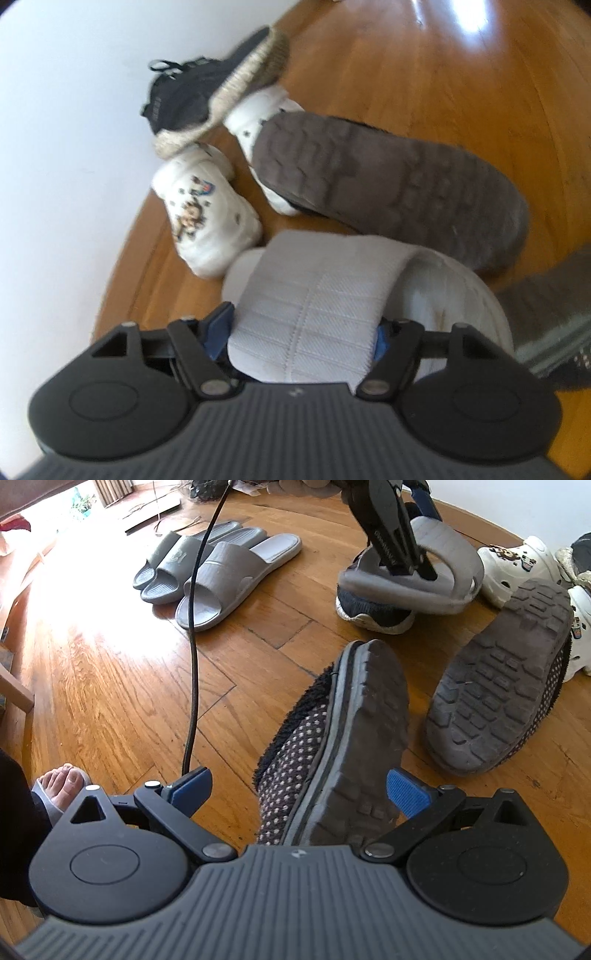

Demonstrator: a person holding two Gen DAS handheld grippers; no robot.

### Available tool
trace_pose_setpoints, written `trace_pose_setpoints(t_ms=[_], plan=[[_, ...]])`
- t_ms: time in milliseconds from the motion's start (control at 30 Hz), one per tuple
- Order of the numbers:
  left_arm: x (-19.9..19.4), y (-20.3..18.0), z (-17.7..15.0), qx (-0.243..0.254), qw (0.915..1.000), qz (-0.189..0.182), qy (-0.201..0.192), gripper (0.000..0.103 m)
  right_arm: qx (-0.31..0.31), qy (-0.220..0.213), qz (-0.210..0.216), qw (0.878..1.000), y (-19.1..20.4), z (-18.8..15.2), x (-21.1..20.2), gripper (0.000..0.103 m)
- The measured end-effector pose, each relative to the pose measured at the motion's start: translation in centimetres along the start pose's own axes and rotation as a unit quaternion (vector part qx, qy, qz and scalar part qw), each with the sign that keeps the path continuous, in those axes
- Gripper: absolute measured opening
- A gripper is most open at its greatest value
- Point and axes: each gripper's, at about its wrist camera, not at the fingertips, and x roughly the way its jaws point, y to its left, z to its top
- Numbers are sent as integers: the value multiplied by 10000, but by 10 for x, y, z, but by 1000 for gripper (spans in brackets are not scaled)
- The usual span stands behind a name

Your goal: Organize scattered shoes

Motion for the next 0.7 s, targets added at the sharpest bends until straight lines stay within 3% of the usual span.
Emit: trace_pose_setpoints(t_ms=[200,533,700], plan=[[20,-2,9,-66,9995,-302,113,76,10,47,-55,10000,2,-3,-1,102],[-5,-9,8,-28,9984,286,-493,68,125,-16,-147,9998,-7,-5,-6,102],[-42,-7,3,100,9954,585,-751,68,73,-56,-142,9999,-6,-3,-7,102]])
